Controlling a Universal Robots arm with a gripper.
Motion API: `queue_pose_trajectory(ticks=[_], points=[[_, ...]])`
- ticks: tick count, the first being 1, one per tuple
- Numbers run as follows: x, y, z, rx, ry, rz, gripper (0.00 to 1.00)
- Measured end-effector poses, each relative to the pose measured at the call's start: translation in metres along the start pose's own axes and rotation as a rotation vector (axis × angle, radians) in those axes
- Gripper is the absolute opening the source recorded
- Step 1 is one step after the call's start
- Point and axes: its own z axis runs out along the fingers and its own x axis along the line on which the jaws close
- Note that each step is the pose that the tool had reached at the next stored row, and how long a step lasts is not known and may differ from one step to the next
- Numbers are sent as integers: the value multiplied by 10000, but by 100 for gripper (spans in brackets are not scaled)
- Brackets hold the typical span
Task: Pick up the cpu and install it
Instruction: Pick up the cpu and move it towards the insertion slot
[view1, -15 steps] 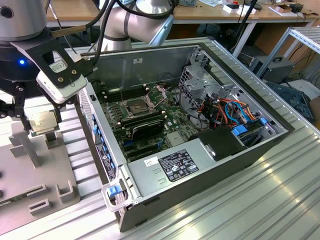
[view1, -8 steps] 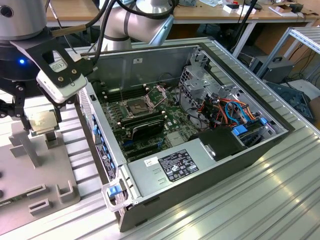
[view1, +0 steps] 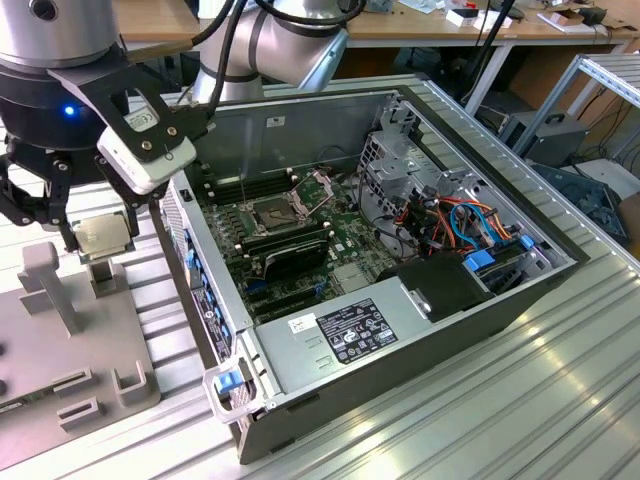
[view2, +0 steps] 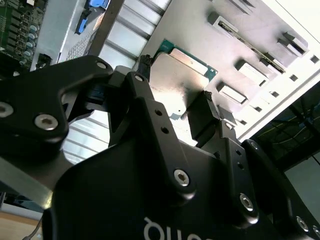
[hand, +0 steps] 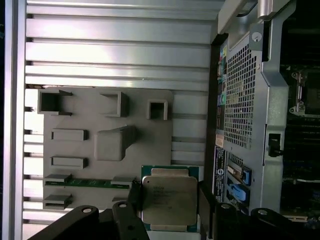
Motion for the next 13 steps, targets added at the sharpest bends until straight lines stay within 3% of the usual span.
queue_pose_trajectory(ticks=[9,13], points=[[-192,-8,-5,-1,-1,0,55],[-212,-8,-6,0,0,1,55]])
